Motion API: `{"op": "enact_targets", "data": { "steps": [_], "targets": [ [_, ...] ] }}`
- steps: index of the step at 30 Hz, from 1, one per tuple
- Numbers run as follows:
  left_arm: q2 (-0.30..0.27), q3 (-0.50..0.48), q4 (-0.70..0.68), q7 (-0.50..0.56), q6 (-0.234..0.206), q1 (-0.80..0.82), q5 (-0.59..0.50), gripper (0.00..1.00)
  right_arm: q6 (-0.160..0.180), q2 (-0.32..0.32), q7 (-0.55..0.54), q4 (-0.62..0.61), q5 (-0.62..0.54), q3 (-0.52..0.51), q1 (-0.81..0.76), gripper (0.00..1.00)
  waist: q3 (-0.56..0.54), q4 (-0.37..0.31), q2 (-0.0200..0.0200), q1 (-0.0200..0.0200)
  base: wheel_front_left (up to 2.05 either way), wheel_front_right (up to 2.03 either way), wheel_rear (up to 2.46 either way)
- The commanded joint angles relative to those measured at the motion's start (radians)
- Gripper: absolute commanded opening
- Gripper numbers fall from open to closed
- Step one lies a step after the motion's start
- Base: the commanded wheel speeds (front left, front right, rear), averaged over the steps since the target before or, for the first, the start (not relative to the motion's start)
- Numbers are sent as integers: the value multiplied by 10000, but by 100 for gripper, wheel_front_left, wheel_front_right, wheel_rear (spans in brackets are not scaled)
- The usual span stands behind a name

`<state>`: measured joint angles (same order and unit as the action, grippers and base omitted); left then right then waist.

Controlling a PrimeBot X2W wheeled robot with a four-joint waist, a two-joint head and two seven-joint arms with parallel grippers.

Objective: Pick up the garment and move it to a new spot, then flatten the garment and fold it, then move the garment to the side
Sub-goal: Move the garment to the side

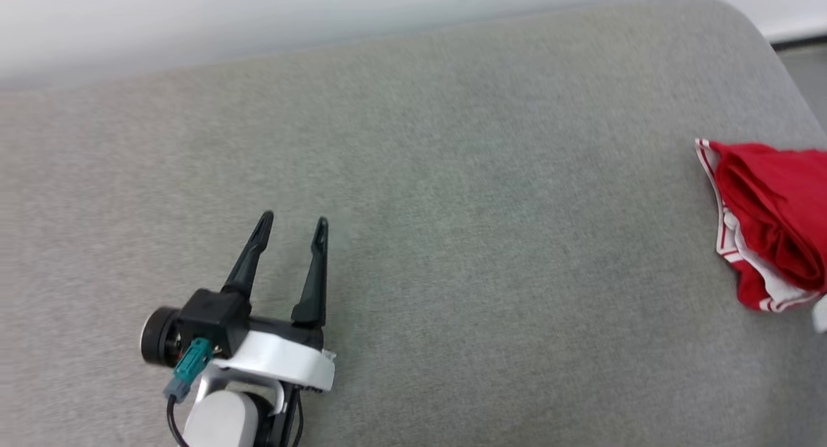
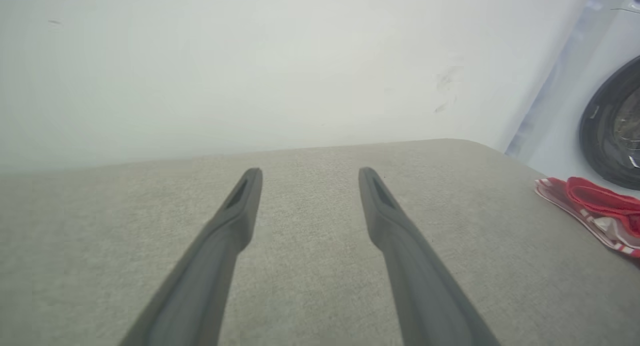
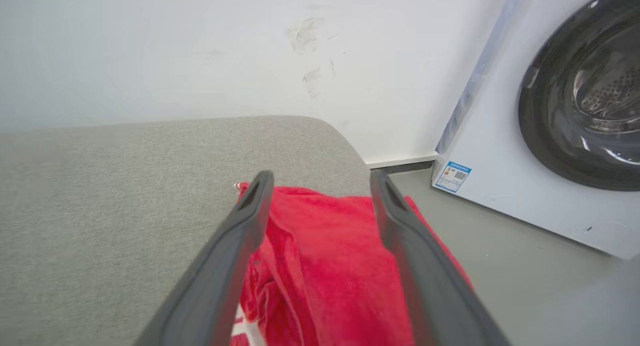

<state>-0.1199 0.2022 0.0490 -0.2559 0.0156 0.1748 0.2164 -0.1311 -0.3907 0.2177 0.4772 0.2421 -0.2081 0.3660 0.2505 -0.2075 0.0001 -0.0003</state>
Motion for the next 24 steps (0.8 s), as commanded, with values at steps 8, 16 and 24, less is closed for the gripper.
{"op": "enact_targets", "data": {
  "steps": [8,16,24],
  "targets": [
    [105,-505,450,-102,-194,-737,167,100,7,1623,-692,-2153,-548,-173,-2047,100,-1414,1057,-1,3,0,0,0],
    [50,-1119,637,-98,-198,-1514,71,100,7,2659,-1415,-4186,-759,550,-3578,100,-2220,1442,-1,3,0,0,0],
    [90,-1346,773,-98,-71,-2005,-206,100,7,3012,-2110,-5677,-832,1246,-4586,100,-2642,1617,-1,3,0,0,0]
  ]
}}
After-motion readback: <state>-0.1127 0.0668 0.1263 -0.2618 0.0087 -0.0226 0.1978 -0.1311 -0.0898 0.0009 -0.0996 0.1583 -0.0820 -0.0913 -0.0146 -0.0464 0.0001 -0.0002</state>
